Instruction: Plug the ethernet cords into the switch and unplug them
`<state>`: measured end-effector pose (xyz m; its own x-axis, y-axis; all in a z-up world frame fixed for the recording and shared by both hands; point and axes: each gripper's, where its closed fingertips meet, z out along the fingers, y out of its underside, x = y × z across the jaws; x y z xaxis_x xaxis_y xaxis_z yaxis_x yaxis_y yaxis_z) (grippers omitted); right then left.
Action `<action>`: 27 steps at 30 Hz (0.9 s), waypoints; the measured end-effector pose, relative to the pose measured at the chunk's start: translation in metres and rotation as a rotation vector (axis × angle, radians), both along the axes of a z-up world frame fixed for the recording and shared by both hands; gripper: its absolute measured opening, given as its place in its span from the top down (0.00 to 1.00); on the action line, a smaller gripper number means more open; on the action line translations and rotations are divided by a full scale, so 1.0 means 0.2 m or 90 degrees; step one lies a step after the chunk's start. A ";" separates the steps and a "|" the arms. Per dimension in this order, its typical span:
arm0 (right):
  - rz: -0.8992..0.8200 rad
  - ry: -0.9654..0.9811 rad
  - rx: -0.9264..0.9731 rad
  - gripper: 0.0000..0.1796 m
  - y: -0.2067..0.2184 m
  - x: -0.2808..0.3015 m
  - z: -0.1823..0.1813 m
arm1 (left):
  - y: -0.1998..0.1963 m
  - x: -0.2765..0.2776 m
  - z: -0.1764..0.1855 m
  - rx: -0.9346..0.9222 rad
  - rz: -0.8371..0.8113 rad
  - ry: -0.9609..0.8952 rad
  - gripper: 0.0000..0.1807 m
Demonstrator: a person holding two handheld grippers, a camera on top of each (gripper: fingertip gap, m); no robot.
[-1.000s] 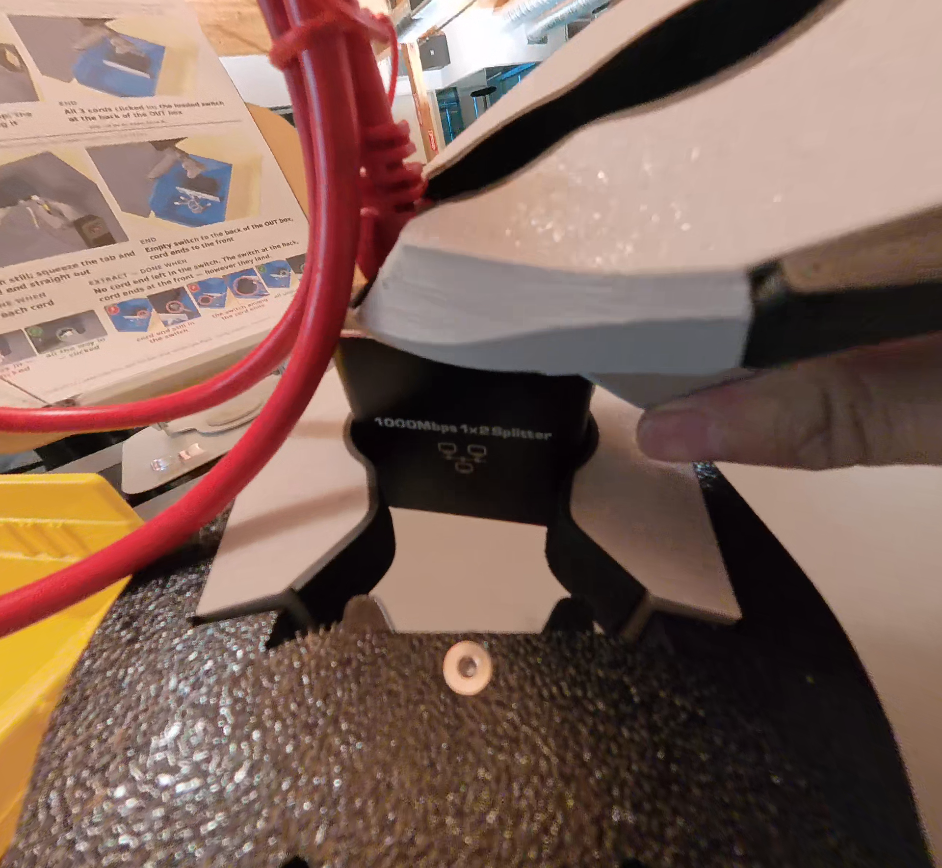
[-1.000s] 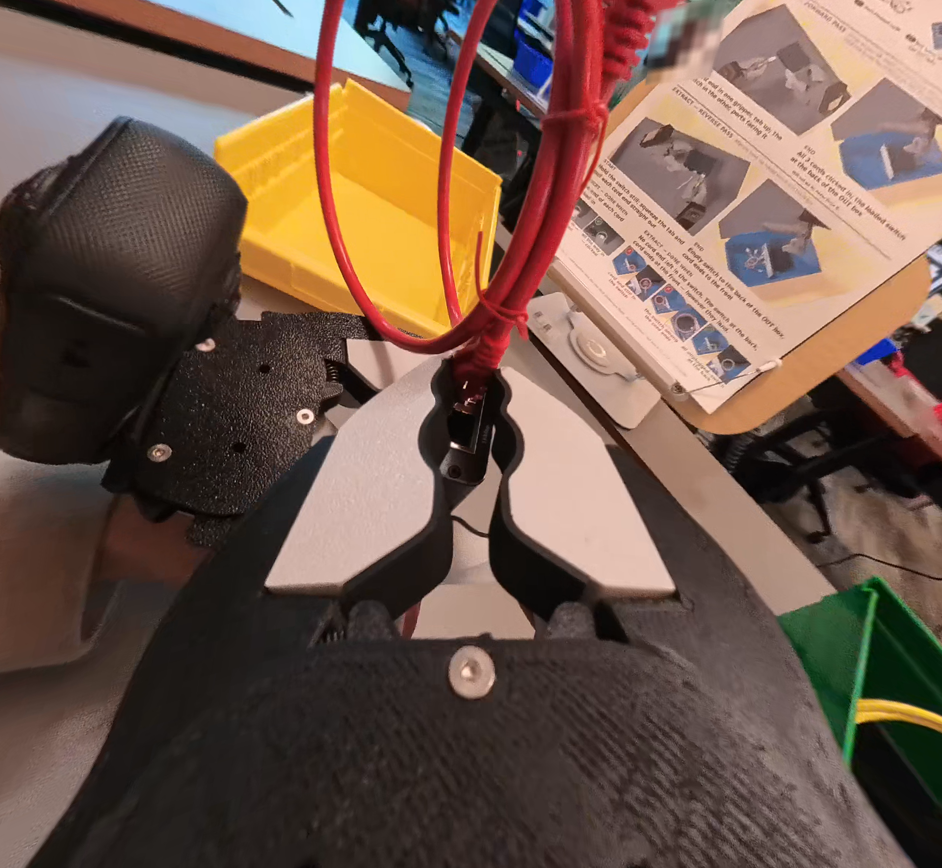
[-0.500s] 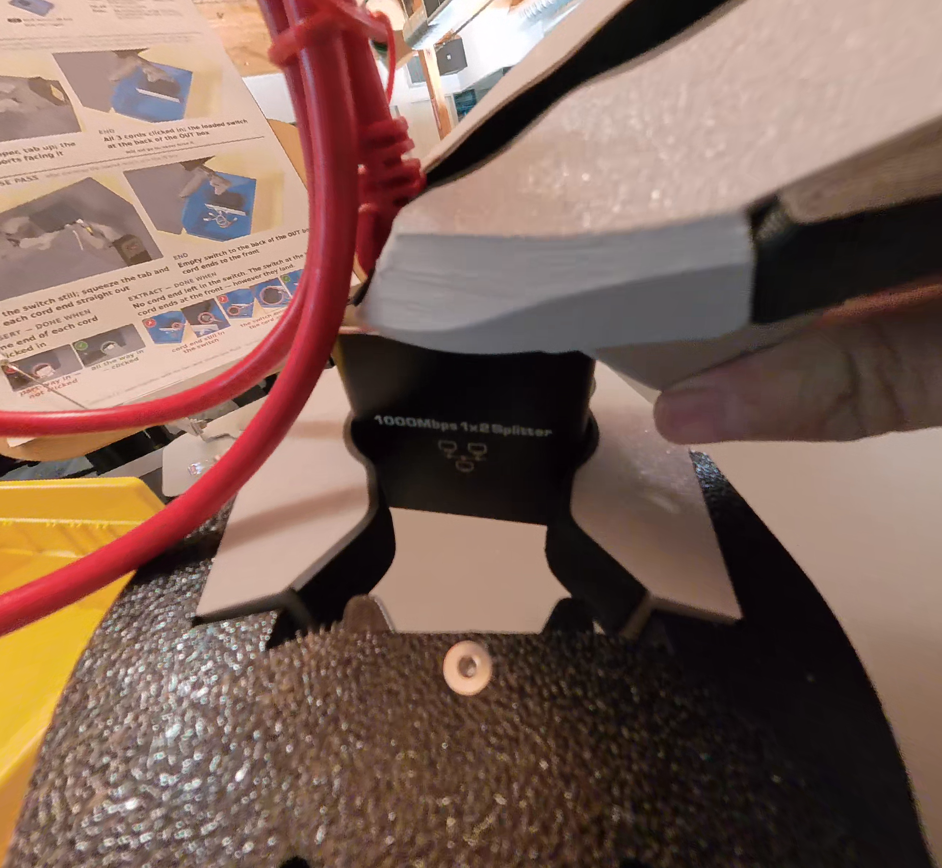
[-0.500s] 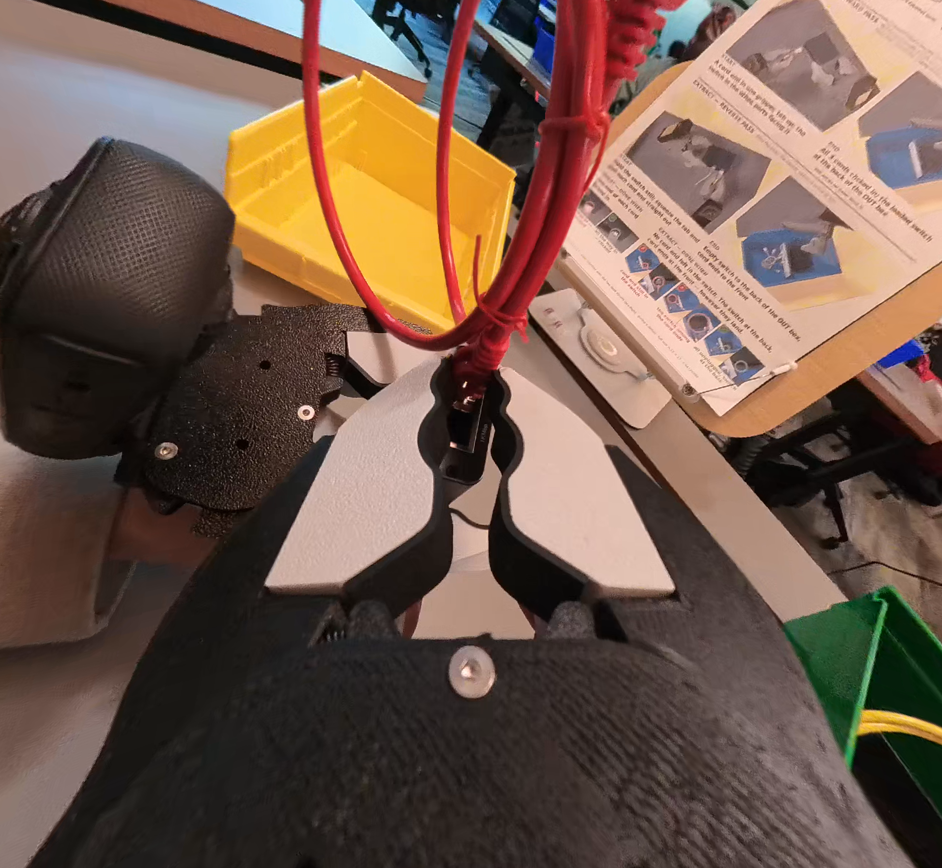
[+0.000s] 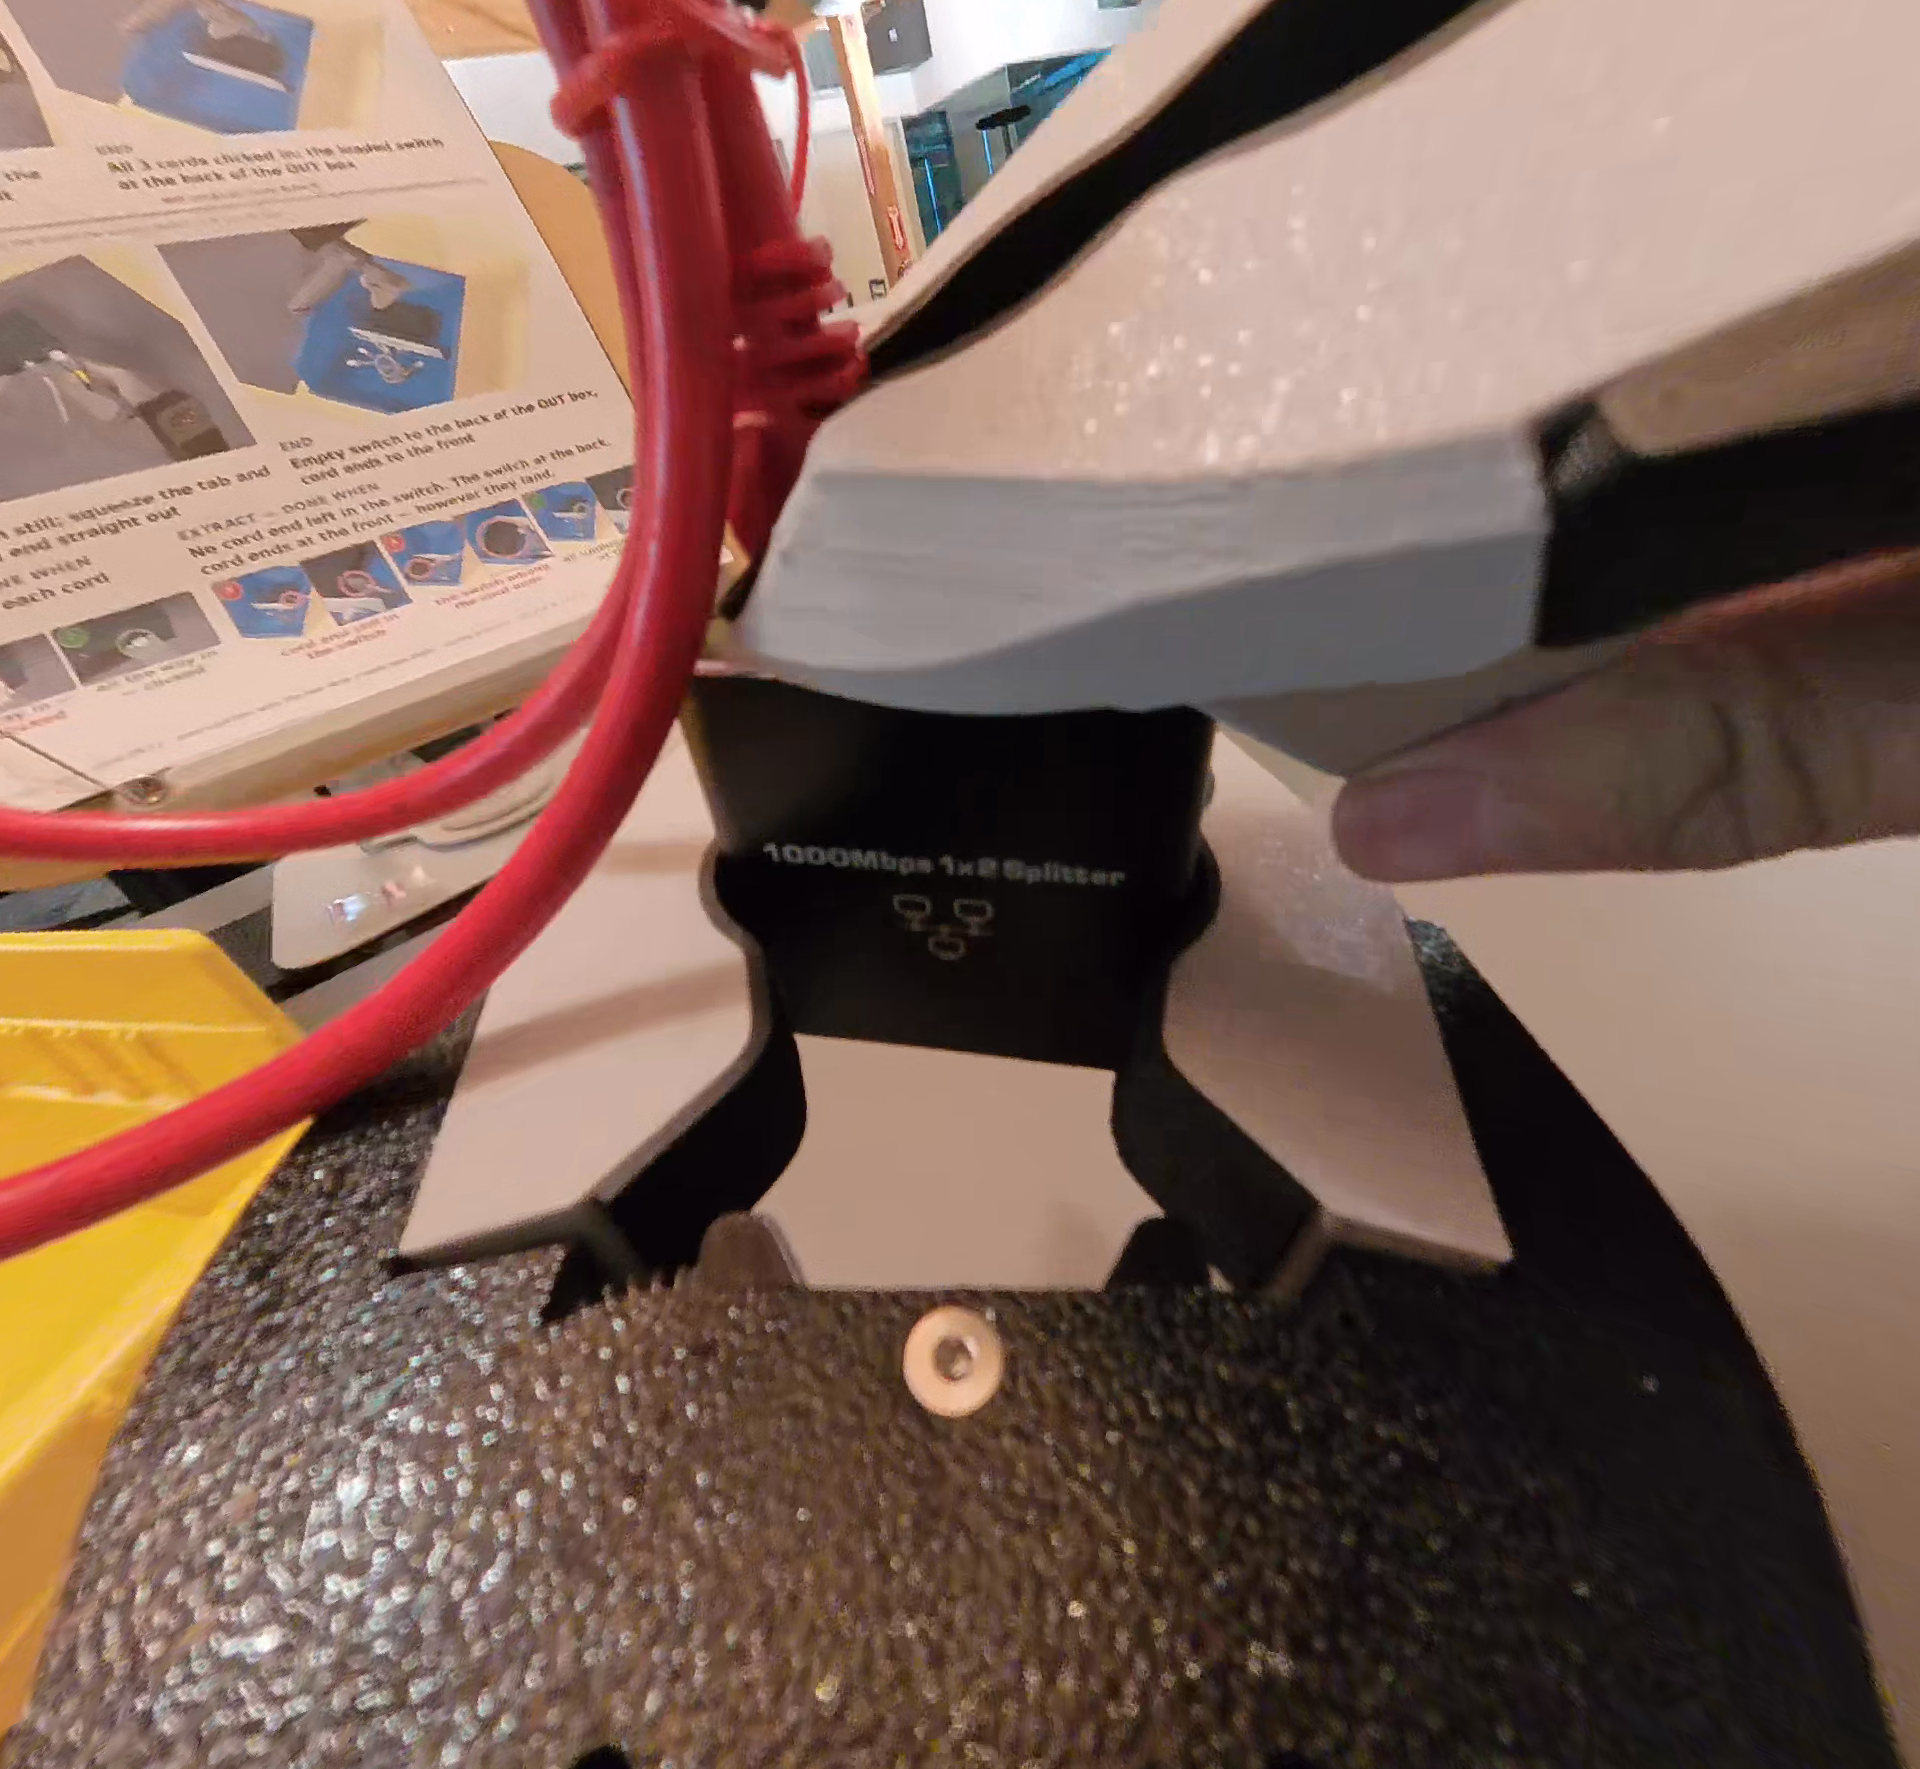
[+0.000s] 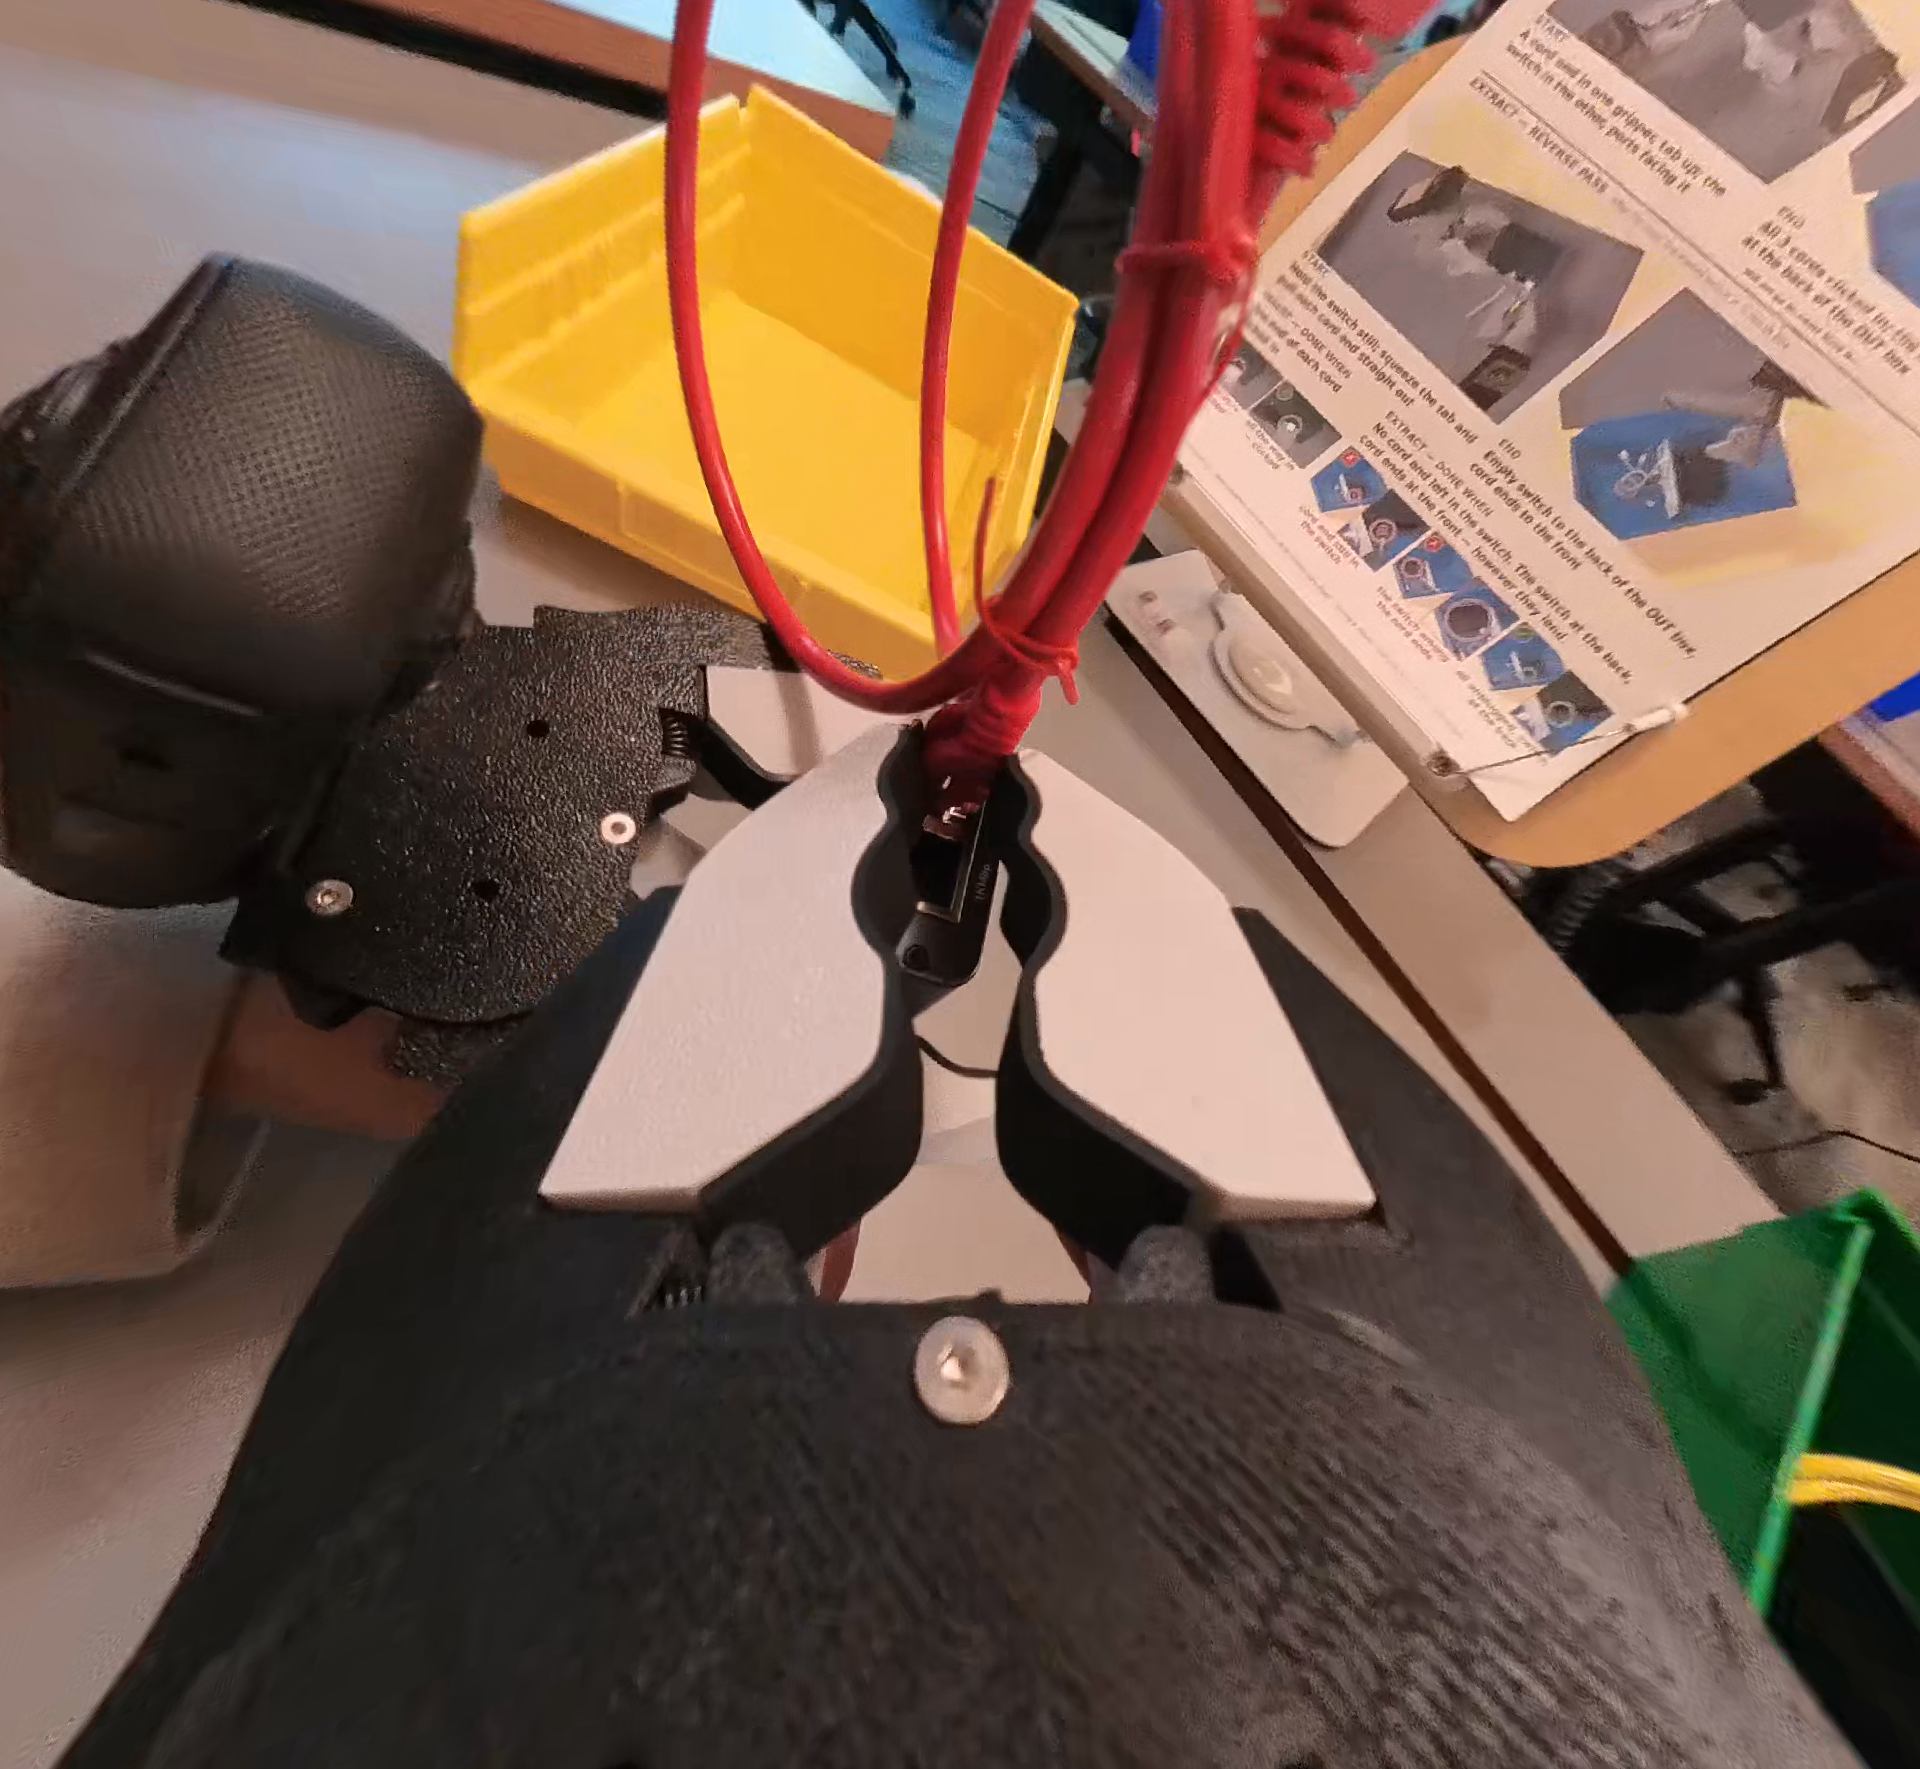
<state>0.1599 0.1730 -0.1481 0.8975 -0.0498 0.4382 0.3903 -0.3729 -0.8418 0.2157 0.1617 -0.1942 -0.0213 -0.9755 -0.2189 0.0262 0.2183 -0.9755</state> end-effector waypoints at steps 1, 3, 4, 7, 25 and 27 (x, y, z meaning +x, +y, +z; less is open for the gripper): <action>-0.003 -0.020 -0.008 0.92 0.00 0.00 0.00 | 0.00 0.00 0.00 -0.004 0.000 0.003 0.56; -0.008 -0.048 -0.032 0.91 0.02 0.00 -0.02 | 0.01 0.01 -0.02 -0.021 -0.002 0.012 0.56; -0.008 -0.045 -0.034 0.91 0.02 0.01 -0.02 | 0.01 0.01 -0.03 -0.026 -0.003 0.016 0.56; -0.005 0.017 -0.015 0.92 0.02 0.03 -0.05 | 0.01 0.02 -0.06 -0.016 -0.009 0.034 0.56; -0.040 0.188 0.108 0.91 -0.12 0.04 0.04 | -0.13 -0.01 0.02 0.032 -0.083 0.024 0.59; -0.050 0.188 0.123 0.92 -0.15 0.05 0.04 | -0.17 -0.01 0.02 0.042 -0.096 0.033 0.58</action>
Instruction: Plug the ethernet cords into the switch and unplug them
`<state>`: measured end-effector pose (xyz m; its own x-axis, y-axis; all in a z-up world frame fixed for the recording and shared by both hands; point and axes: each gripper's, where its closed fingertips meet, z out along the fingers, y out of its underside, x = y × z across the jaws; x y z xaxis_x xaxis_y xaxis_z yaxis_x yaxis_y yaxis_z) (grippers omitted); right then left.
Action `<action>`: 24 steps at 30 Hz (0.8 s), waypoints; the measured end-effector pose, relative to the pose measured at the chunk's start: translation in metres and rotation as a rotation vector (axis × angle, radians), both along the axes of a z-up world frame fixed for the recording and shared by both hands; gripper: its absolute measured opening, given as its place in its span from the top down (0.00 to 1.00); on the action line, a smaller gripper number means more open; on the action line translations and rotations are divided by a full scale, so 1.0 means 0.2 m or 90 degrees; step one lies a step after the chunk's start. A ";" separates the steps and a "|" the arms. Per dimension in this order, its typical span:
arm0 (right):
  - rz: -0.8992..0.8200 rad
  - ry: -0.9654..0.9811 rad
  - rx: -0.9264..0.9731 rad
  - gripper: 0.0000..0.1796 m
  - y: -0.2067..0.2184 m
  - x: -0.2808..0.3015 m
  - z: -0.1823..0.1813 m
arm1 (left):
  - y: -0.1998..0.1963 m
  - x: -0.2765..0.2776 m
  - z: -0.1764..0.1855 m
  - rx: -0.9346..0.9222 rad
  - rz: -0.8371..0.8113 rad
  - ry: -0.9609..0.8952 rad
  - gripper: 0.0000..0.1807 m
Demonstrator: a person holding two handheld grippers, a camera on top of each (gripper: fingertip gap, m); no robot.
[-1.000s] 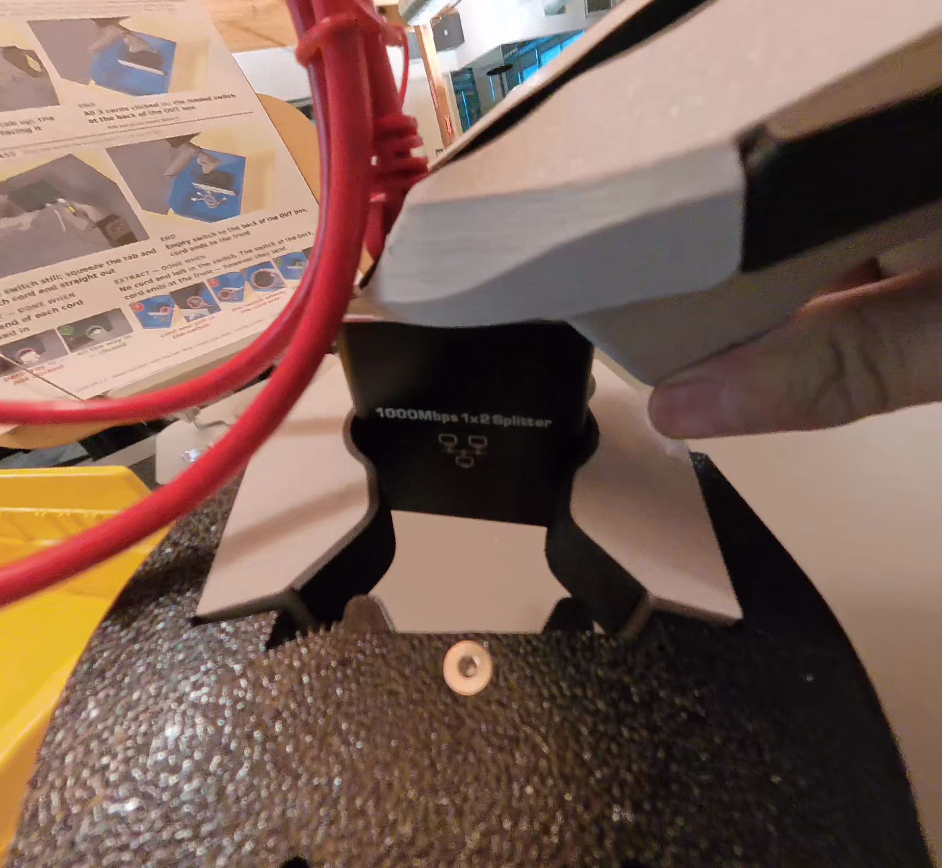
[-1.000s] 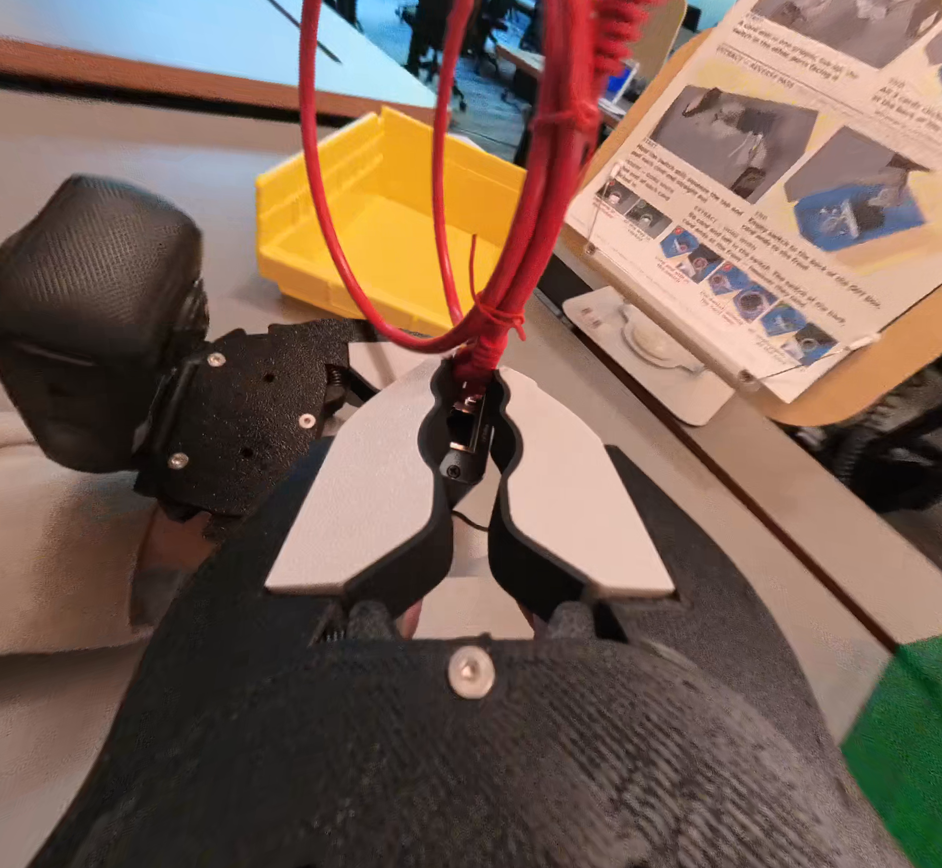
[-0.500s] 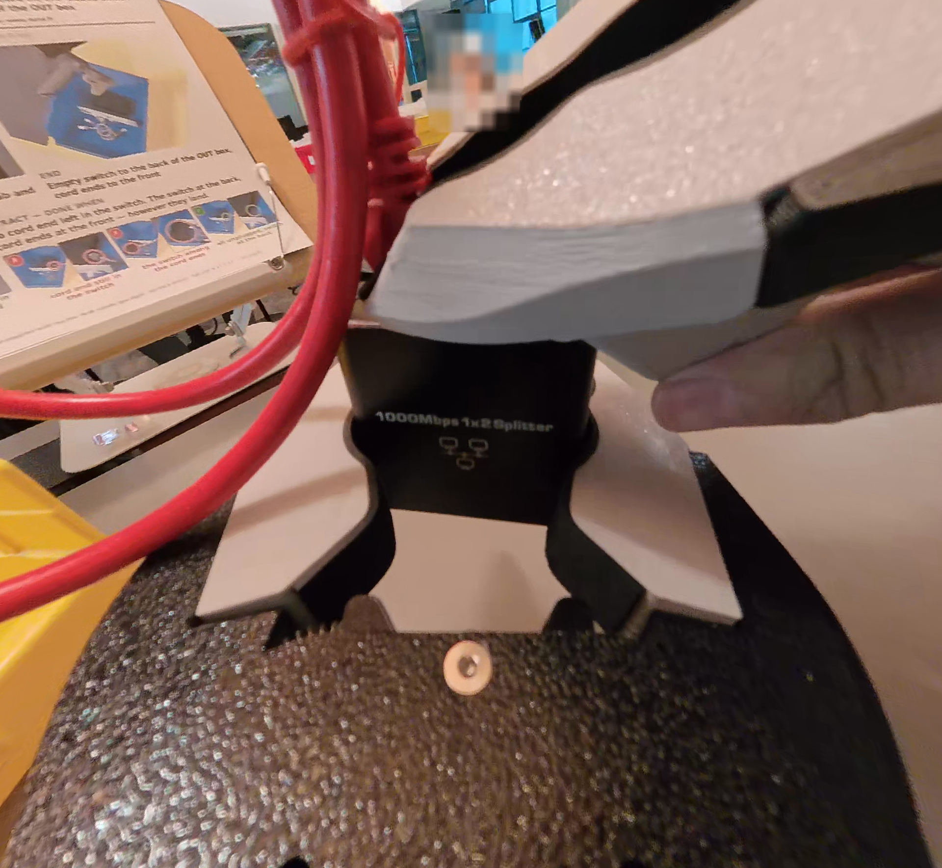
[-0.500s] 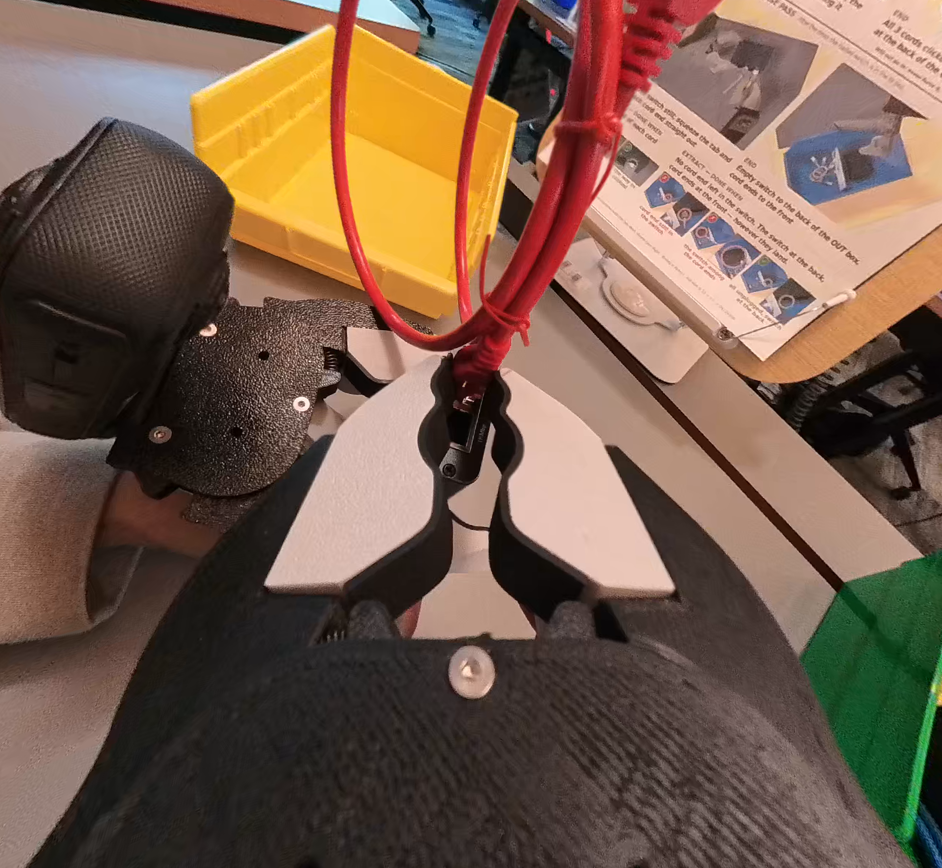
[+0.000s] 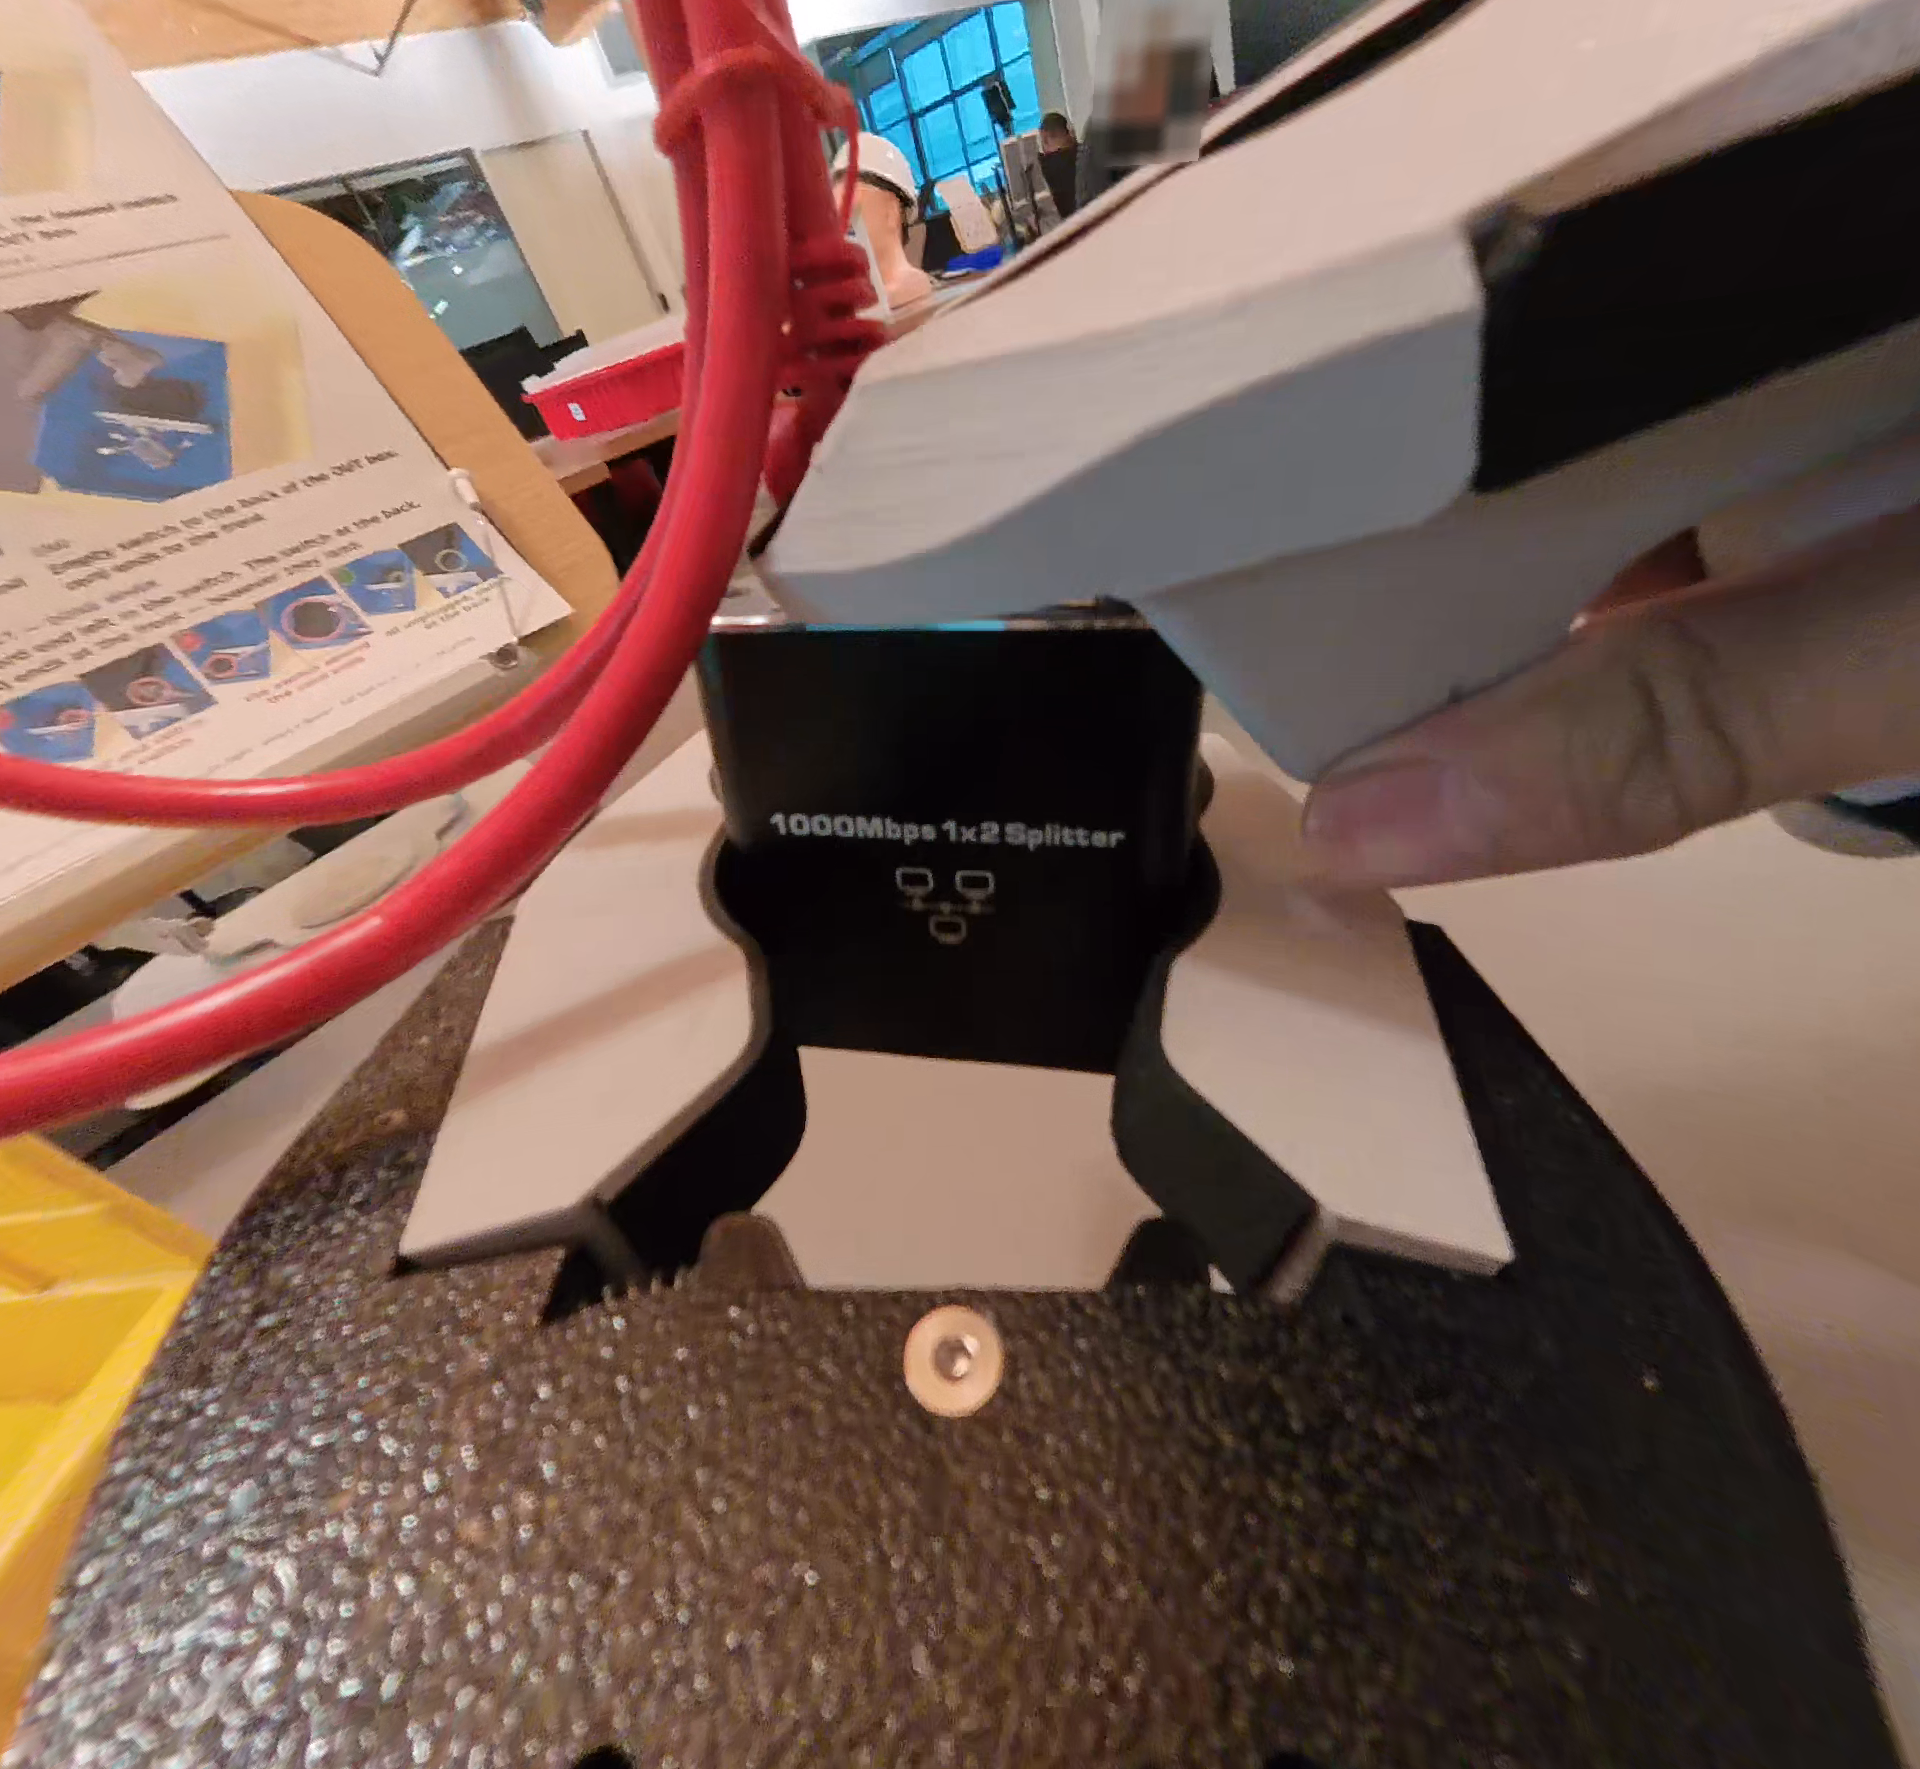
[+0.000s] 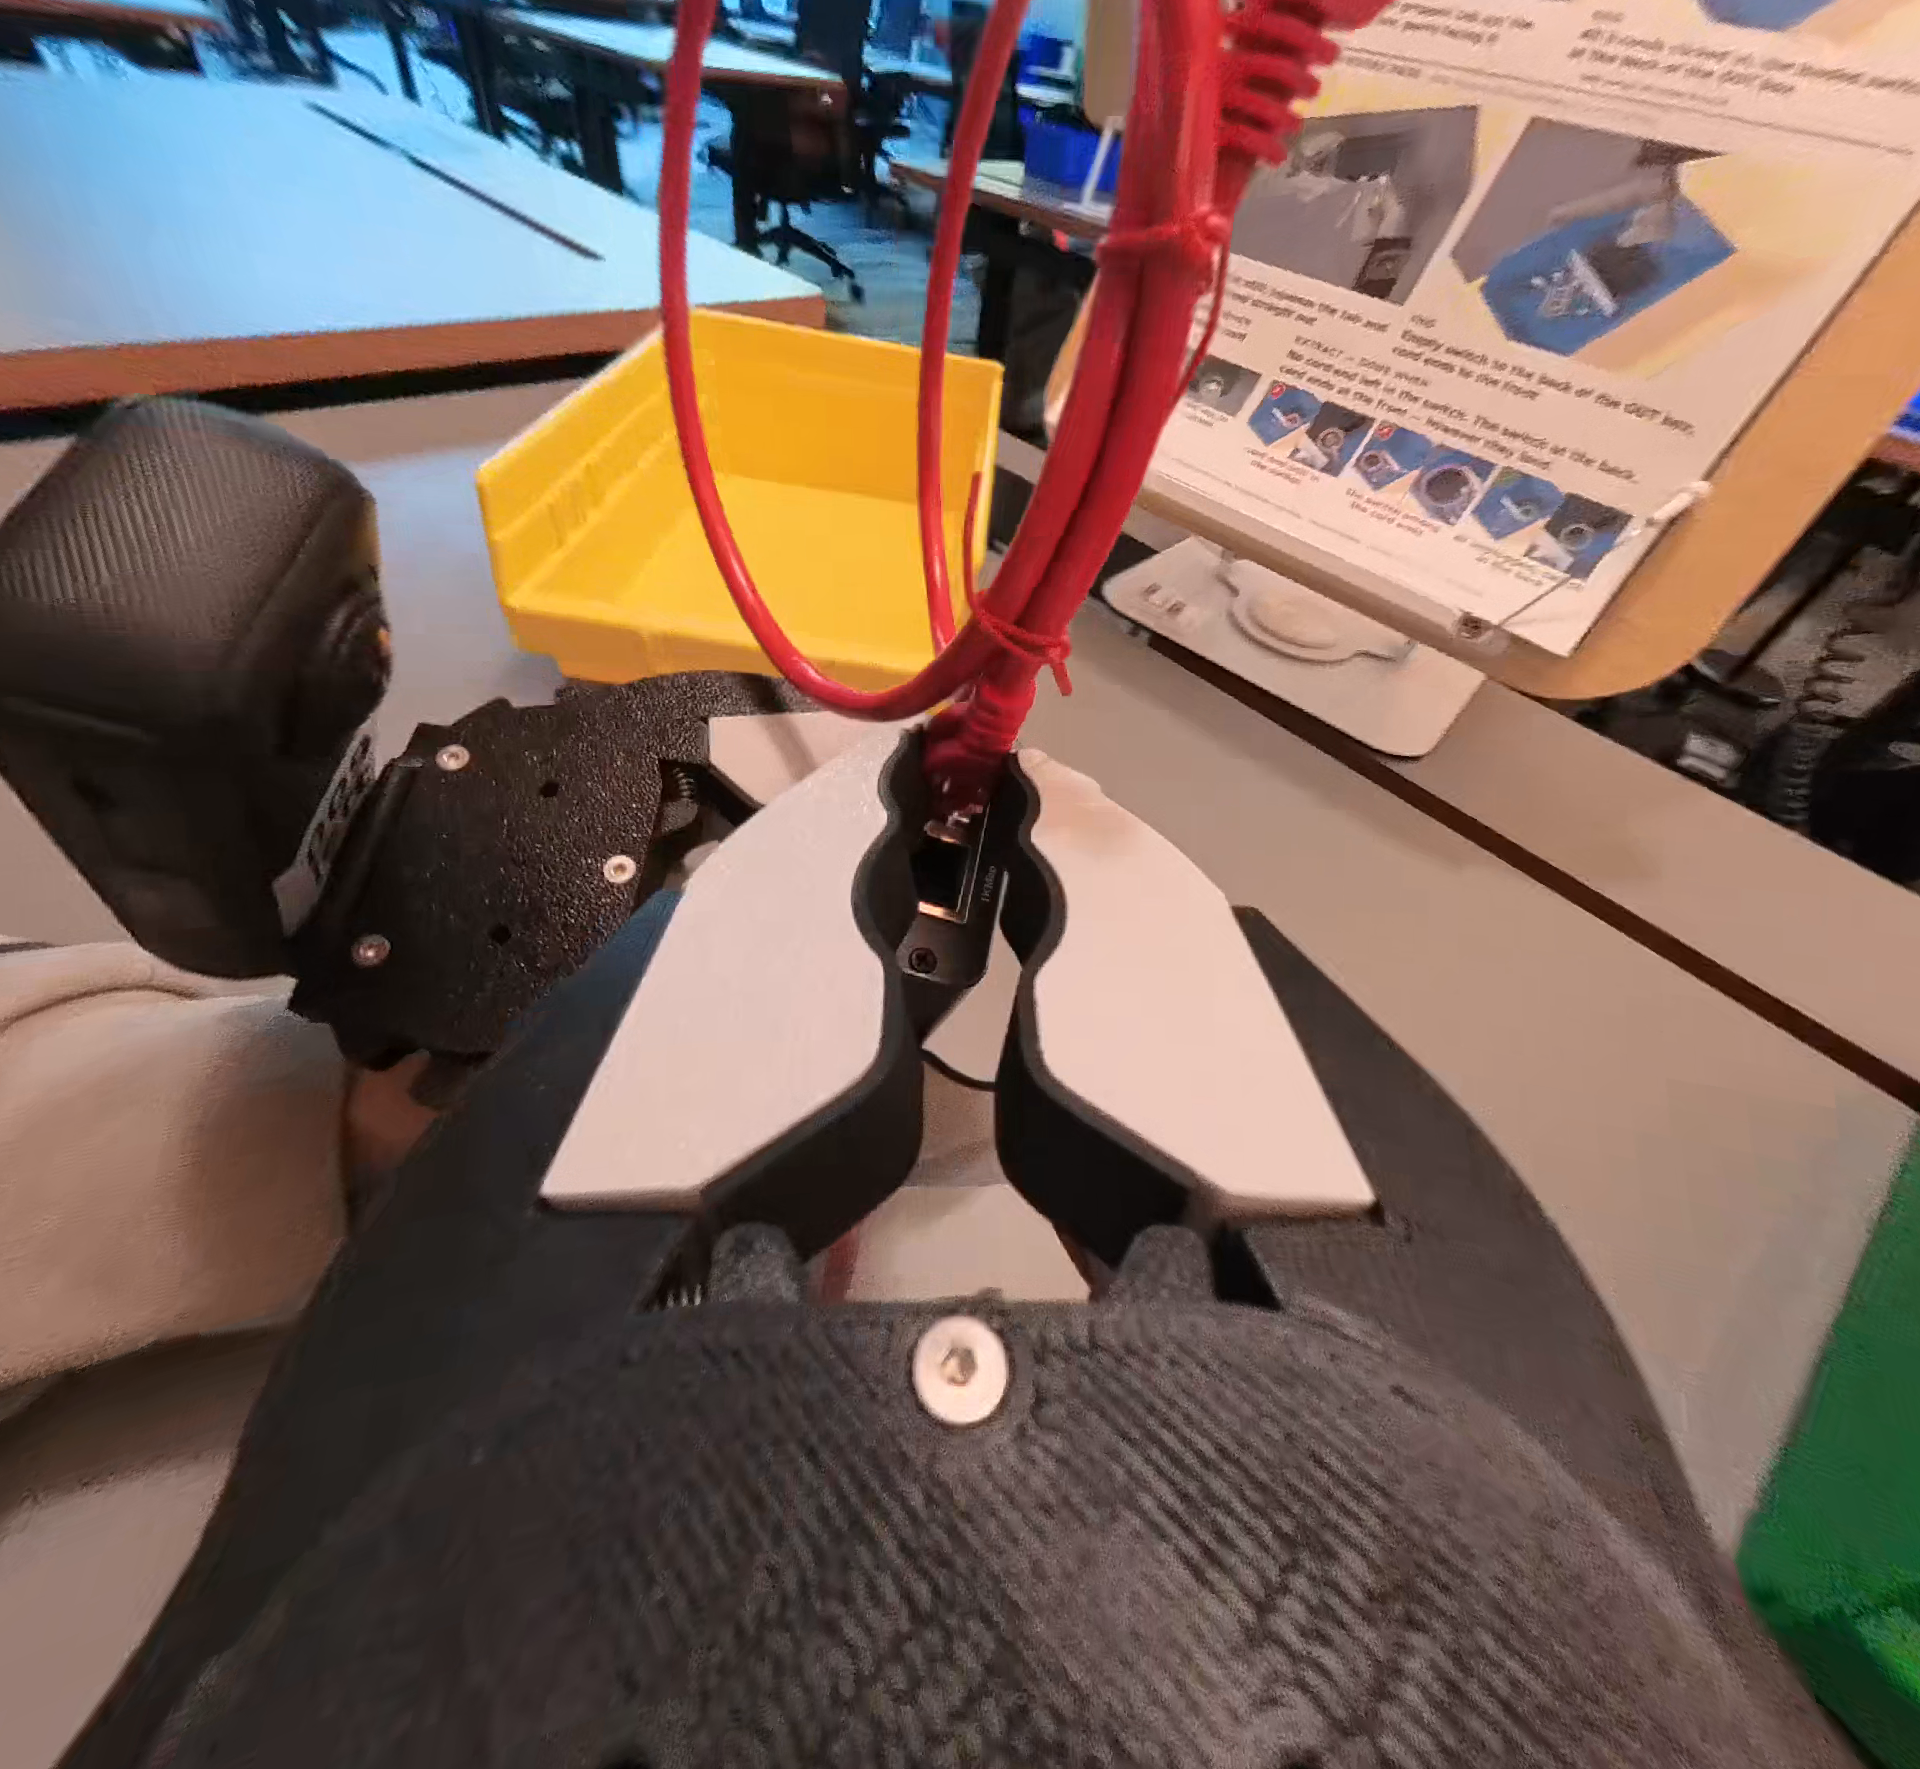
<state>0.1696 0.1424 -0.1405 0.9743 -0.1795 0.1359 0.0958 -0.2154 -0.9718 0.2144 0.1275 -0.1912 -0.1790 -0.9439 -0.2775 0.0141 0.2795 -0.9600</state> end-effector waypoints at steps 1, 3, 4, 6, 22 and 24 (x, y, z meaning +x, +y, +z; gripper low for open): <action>-0.008 -0.011 -0.013 0.92 -0.01 0.00 -0.01 | -0.01 0.00 -0.01 -0.001 -0.004 0.004 0.59; -0.023 -0.044 -0.033 0.92 -0.03 0.01 0.00 | -0.03 0.01 0.00 0.002 -0.002 0.009 0.59; -0.026 -0.066 -0.047 0.92 -0.03 0.00 0.00 | -0.03 0.01 0.00 -0.001 -0.001 0.006 0.58; -0.034 -0.104 -0.065 0.91 -0.03 -0.01 0.01 | -0.04 0.00 0.02 -0.007 -0.003 0.000 0.57; -0.031 -0.221 -0.147 0.90 -0.05 -0.06 0.05 | -0.05 -0.02 0.06 -0.017 -0.007 -0.027 0.56; -0.019 -0.217 -0.153 0.90 -0.04 -0.06 0.05 | -0.05 -0.02 0.07 -0.020 -0.003 -0.030 0.57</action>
<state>0.1585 0.1336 -0.1311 0.8609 -0.1309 0.4917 0.3942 -0.4393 -0.8072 0.2098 0.1178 -0.1782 -0.1714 -0.9516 -0.2552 0.0603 0.2484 -0.9668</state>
